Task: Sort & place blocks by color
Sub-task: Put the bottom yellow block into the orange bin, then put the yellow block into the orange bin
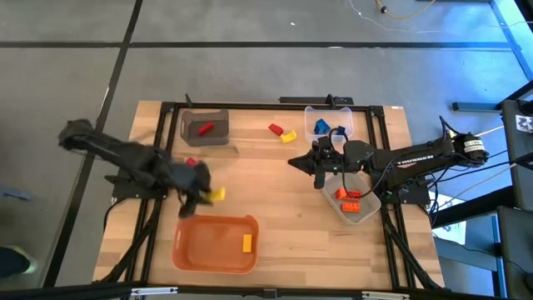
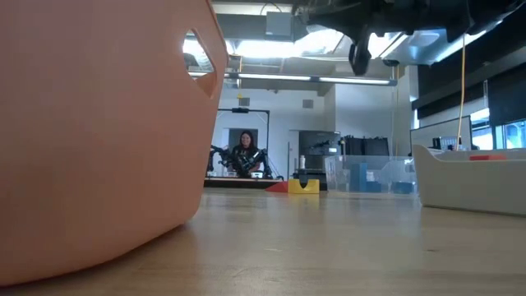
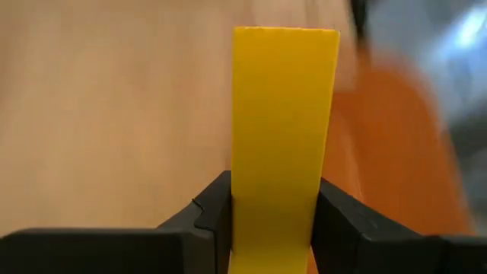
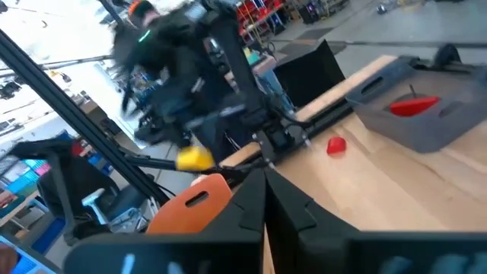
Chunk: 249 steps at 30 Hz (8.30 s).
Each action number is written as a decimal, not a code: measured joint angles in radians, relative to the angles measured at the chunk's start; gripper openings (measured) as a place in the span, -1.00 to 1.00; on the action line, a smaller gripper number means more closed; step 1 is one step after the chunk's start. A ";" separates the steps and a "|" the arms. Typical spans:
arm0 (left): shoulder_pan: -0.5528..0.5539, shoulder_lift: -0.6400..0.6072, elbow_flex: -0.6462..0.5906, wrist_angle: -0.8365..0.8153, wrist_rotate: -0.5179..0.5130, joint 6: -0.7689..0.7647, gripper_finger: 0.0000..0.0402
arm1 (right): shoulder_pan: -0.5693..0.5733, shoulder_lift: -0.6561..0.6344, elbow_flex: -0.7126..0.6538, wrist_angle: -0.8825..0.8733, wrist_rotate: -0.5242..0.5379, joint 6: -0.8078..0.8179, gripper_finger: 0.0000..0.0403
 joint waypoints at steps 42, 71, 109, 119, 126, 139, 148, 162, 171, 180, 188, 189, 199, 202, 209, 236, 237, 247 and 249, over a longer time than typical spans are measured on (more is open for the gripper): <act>-0.183 0.600 0.189 -0.163 0.264 -0.002 0.67 | 0.000 0.001 0.000 -0.131 -0.079 0.011 -1.00; 0.401 -0.216 -0.319 0.938 -0.003 -0.050 0.60 | 0.000 0.001 0.156 -0.288 -0.032 -0.099 -1.00; 0.401 -0.225 -0.318 1.013 -0.168 -0.087 0.60 | -0.311 0.762 0.645 -0.924 0.320 0.092 0.26; 0.401 -0.225 -0.318 1.019 -0.201 -0.106 0.60 | -0.317 0.822 0.644 -0.867 0.374 0.109 0.10; 0.401 -0.225 -0.318 1.028 -0.223 -0.107 0.60 | -0.333 0.840 0.644 -0.854 0.370 0.114 -0.13; 0.401 -0.240 -0.317 1.030 -0.225 -0.106 0.60 | -0.201 0.664 0.590 -0.934 0.278 -0.041 -0.87; 0.399 -0.250 -0.317 1.026 -0.185 -0.085 0.60 | 0.070 0.282 0.200 -0.353 0.068 0.024 -0.87; 0.366 -0.188 -0.317 1.002 -0.136 0.236 0.60 | 0.151 0.232 0.134 0.154 0.231 0.377 -0.87; 0.219 0.020 -0.283 1.013 -0.244 0.320 0.60 | 0.139 0.346 0.310 0.154 0.307 0.402 -0.87; 0.190 0.146 -0.208 1.069 -0.403 0.356 0.60 | 0.137 0.460 0.419 0.156 0.300 0.463 -0.87; 0.184 0.159 -0.183 1.072 -0.410 0.479 0.57 | 0.137 0.470 0.420 0.183 0.301 0.535 -0.87; 0.184 0.159 -0.183 1.073 -0.426 0.479 0.54 | 0.137 0.470 0.420 0.187 0.300 0.540 -0.87; 0.183 0.159 -0.183 1.082 -0.447 0.492 -0.27 | 0.127 0.472 0.420 0.195 0.325 0.594 -0.87; 0.183 0.159 -0.183 1.077 -0.452 0.505 -0.41 | 0.123 0.472 0.420 0.192 0.329 0.625 -0.85; 0.183 0.132 -0.183 1.032 -0.449 0.471 -0.41 | 0.122 0.469 0.420 0.181 0.323 0.603 -0.65; 0.196 -0.302 -0.183 0.611 -0.188 0.079 -0.41 | 0.083 -0.052 0.389 -1.026 0.342 0.167 -0.52; 0.196 -0.300 -0.183 0.614 -0.192 0.079 -0.41 | 0.089 -0.067 0.382 -1.004 0.347 0.143 -0.52; 0.142 -0.218 -0.121 0.507 -0.073 -0.019 -0.41 | 0.086 -0.104 0.369 -0.963 0.351 0.056 -0.52; 0.097 -0.142 -0.048 0.368 -0.039 -0.027 -0.41 | 0.081 -0.104 0.369 -0.970 0.351 0.055 -0.52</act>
